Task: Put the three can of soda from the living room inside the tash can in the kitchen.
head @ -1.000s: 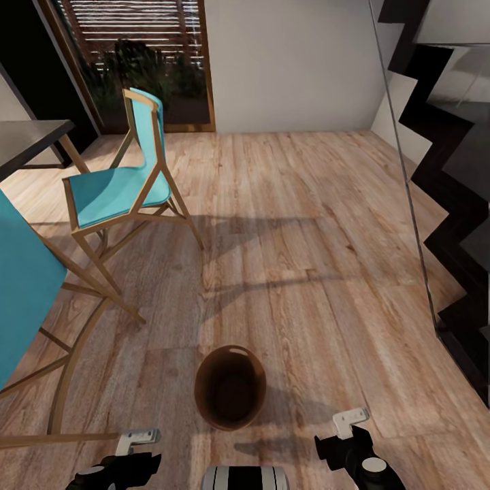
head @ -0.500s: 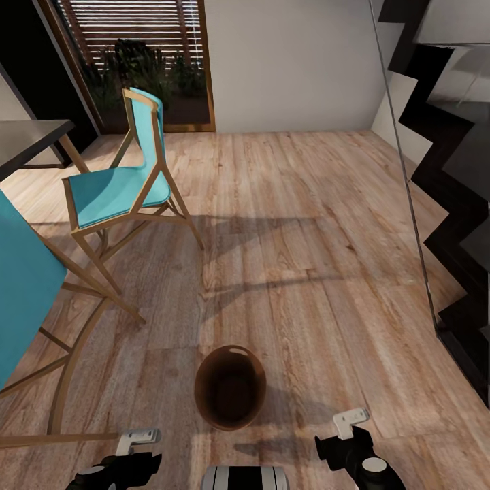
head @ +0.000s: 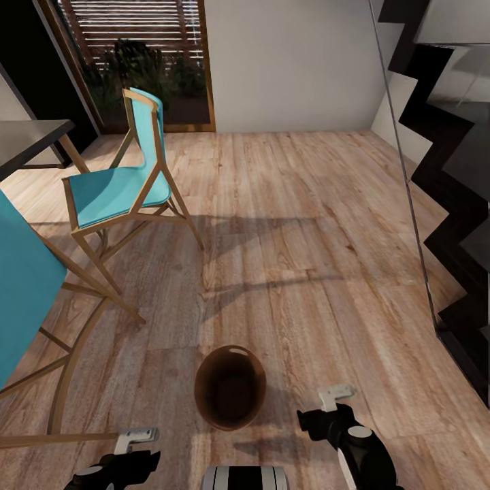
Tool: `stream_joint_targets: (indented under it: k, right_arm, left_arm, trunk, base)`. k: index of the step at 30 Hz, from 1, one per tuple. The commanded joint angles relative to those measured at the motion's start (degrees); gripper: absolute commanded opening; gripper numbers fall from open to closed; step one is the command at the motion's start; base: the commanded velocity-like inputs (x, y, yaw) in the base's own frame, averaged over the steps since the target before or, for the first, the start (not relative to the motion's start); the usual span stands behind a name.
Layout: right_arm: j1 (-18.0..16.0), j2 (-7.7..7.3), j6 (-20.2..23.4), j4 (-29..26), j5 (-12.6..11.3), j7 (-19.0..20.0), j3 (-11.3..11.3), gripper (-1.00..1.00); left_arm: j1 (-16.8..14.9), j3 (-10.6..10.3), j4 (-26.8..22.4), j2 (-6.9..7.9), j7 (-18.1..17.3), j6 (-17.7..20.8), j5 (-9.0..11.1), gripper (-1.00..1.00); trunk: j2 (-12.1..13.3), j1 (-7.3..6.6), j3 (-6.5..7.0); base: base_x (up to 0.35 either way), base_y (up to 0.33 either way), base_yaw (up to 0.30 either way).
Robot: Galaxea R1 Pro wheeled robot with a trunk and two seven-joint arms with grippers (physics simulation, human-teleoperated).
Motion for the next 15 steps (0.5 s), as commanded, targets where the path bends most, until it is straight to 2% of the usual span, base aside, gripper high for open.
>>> stream_joint_targets:
  k: [1,15]
  right_arm:
    - [-0.14,0.28,0.06,-0.04,0.02,0.25,0.00,1.00]
    - [-0.27,0.63,-0.22,-0.07,0.05,0.25,-0.19,1.00]
  left_arm:
    - [-0.02,0.04,0.06,0.00,0.02,-0.08,0.10,1.00]
    - [0.00,0.00,0.13,-0.01,-0.06,-0.16,-0.07,1.00]
  trunk:
    - [0.00,0.00,0.00]
    - [0.00,0.00,0.00]
  base:
    - [0.000,0.000,0.000]
    - [0.000,0.000,0.004]
